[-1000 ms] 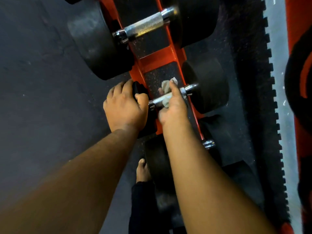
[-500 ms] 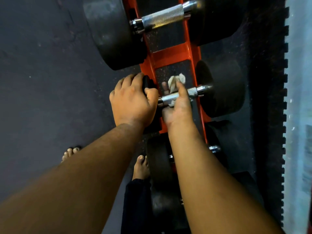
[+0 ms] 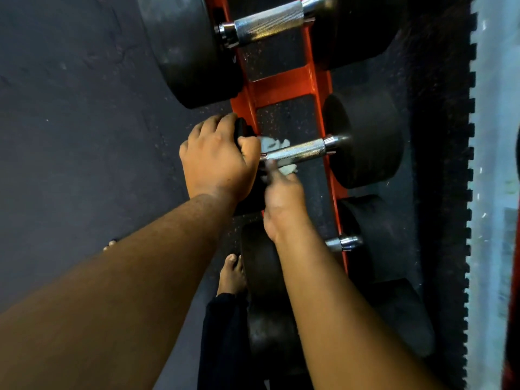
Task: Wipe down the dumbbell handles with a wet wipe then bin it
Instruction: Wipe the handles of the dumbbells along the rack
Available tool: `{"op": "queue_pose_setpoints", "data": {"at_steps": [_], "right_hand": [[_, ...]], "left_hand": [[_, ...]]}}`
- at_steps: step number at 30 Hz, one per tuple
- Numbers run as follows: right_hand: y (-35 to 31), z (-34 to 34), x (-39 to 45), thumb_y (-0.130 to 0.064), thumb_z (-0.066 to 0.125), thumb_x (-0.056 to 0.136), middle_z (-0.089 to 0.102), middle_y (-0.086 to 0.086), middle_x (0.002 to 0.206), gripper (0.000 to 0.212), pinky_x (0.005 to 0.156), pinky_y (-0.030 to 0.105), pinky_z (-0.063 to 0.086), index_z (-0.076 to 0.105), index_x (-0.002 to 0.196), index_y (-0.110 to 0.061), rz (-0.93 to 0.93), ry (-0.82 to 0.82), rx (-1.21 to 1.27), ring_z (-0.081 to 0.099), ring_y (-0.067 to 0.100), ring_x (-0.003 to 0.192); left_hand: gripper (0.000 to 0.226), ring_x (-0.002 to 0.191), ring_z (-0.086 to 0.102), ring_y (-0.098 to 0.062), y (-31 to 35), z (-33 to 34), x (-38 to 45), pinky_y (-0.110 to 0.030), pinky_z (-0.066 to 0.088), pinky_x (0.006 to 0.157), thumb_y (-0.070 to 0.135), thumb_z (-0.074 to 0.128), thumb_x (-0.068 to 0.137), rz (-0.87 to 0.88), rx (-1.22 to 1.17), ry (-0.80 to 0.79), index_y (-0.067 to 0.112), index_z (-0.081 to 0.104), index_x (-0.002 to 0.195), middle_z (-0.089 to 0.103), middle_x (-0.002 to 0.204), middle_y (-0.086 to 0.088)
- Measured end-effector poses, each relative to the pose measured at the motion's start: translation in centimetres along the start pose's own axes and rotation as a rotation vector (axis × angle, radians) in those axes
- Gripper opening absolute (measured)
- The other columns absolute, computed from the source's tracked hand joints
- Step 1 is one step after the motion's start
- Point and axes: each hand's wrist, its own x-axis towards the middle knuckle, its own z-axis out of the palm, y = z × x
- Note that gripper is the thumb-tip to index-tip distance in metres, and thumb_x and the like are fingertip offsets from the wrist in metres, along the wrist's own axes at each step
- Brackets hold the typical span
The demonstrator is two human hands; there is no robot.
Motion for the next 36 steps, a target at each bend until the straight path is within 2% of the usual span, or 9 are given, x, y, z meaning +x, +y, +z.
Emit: {"op": "queue_pose_setpoints", "data": {"at_steps": [3, 7, 9, 11, 15, 19, 28, 33, 36], "right_hand": [[1.2, -1.2, -2.2, -0.020, 0.050, 0.103, 0.072, 0.007, 0.113, 0.026, 0.097, 0.039, 0.052, 0.066, 0.122, -0.011, -0.143, -0.051, -0.211, 0.067, 0.020, 0.106], [-0.4, -2.3, -4.4, -0.017, 0.053, 0.099, 0.072, 0.005, 0.108, 0.025, 0.086, 0.033, 0.052, 0.068, 0.119, -0.014, -0.552, 0.181, -0.628, 0.066, 0.018, 0.099], [-1.7, -2.8, -3.9, -0.008, 0.052, 0.094, 0.065, 0.009, 0.128, 0.039, 0.100, 0.033, 0.047, 0.061, 0.132, -0.013, -0.908, 0.212, -0.878, 0.059, 0.022, 0.119], [-2.9, -2.8, -1.5, -0.004, 0.047, 0.091, 0.050, 0.009, 0.149, 0.053, 0.119, 0.045, 0.026, 0.050, 0.143, -0.014, -1.088, 0.051, -1.304, 0.040, 0.026, 0.143], [-2.8, -3.2, 1.4, -0.012, 0.050, 0.097, 0.028, 0.000, 0.163, 0.066, 0.123, 0.052, -0.002, 0.024, 0.158, -0.019, -1.072, -0.210, -1.810, 0.014, 0.019, 0.153], [-1.0, -6.2, 0.1, -0.011, 0.051, 0.094, 0.015, 0.002, 0.167, 0.073, 0.124, 0.052, 0.007, 0.018, 0.159, -0.013, -1.165, -0.205, -1.896, 0.006, 0.020, 0.155], [5.1, -15.2, -4.5, -0.002, 0.063, 0.083, 0.038, 0.008, 0.158, 0.073, 0.122, 0.052, 0.020, 0.039, 0.151, -0.012, -0.997, -0.185, -1.808, 0.027, 0.027, 0.150], [8.4, -18.6, -6.1, -0.019, 0.041, 0.096, 0.008, 0.008, 0.168, 0.070, 0.121, 0.060, 0.002, 0.010, 0.159, -0.012, -0.851, -0.271, -2.149, -0.001, 0.023, 0.155], [8.2, -17.2, -5.0, -0.031, 0.047, 0.096, 0.028, 0.011, 0.159, 0.070, 0.118, 0.066, 0.006, 0.019, 0.158, -0.012, -0.908, -0.206, -2.239, 0.018, 0.027, 0.151]], "left_hand": [[0.059, 0.128, 0.052, -0.030, -0.1, 0.1, 0.0, -0.045, 0.038, 0.101, 0.042, 0.035, 0.086, -0.008, 0.005, -0.007, 0.022, 0.064, 0.134, 0.062, 0.136, -0.005], [0.061, 0.131, 0.050, -0.030, 0.1, -0.1, 0.2, -0.046, 0.036, 0.104, 0.043, 0.034, 0.087, -0.022, 0.006, -0.027, 0.023, 0.061, 0.138, 0.060, 0.139, -0.005], [0.060, 0.129, 0.050, -0.030, 0.1, -0.3, 0.1, -0.045, 0.036, 0.102, 0.042, 0.034, 0.087, -0.021, -0.007, -0.036, 0.023, 0.062, 0.136, 0.061, 0.137, -0.005], [0.056, 0.128, 0.049, -0.030, 0.1, -0.2, 0.0, -0.044, 0.035, 0.101, 0.042, 0.035, 0.090, -0.022, -0.017, -0.045, 0.023, 0.062, 0.134, 0.061, 0.135, -0.005], [0.051, 0.133, 0.047, -0.028, -0.1, -0.1, -0.1, -0.045, 0.033, 0.106, 0.040, 0.038, 0.097, -0.032, -0.028, -0.045, 0.025, 0.059, 0.141, 0.057, 0.143, -0.004], [0.055, 0.149, 0.030, -0.023, -0.6, -0.4, -1.3, -0.047, 0.023, 0.118, 0.038, 0.035, 0.101, -0.005, -0.023, -0.059, 0.027, 0.043, 0.155, 0.038, 0.162, -0.003], [0.075, 0.159, -0.004, -0.024, -3.3, 1.5, -15.1, -0.057, 0.002, 0.126, 0.044, 0.038, 0.101, 0.132, 0.078, -0.179, 0.022, 0.007, 0.165, -0.014, 0.172, -0.006], [0.065, 0.159, -0.002, -0.017, -3.2, 4.6, -19.6, -0.058, -0.007, 0.125, 0.044, 0.030, 0.104, 0.125, 0.098, -0.437, 0.023, 0.016, 0.164, 0.008, 0.173, -0.002], [0.059, 0.155, 0.017, -0.020, -2.2, 5.7, -18.0, -0.058, -0.001, 0.125, 0.041, 0.038, 0.101, 0.021, 0.019, -0.339, 0.022, 0.035, 0.158, 0.033, 0.164, -0.003]]}}
